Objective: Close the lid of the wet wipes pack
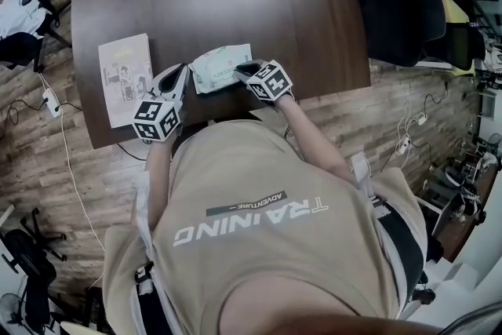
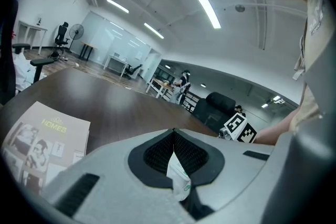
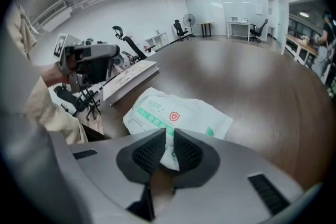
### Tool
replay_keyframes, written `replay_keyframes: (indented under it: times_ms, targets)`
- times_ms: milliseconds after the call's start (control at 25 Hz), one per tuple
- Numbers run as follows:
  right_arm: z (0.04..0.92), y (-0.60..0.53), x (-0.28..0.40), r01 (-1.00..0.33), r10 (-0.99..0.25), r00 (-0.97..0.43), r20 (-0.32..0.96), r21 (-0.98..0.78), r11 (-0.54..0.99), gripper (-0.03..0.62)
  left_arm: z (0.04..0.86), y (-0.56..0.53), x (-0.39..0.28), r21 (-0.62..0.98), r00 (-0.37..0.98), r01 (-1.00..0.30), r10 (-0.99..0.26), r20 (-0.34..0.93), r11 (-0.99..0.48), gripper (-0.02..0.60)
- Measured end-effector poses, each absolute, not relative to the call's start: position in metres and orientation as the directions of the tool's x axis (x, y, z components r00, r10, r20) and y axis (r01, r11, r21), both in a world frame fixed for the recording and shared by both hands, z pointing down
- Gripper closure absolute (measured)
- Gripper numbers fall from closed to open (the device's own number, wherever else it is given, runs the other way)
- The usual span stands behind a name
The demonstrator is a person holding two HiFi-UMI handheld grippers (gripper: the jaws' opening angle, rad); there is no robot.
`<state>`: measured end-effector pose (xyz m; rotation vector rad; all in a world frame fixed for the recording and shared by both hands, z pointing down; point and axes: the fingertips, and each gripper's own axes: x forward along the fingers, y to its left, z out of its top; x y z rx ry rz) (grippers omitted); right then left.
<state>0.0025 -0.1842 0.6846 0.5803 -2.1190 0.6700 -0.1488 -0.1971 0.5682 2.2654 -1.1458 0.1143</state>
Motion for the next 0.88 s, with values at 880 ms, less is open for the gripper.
replay_keyframes:
  times_ms: [880]
  targets:
    - [0.668,-0.180,-0.004,-0.527,-0.152,-0.536,0.831,-0.188,0.828,0.580,0.545,-0.186,-0.120,0.385,0.661,-0.747,-0.673,0.334,-0.542,0.577]
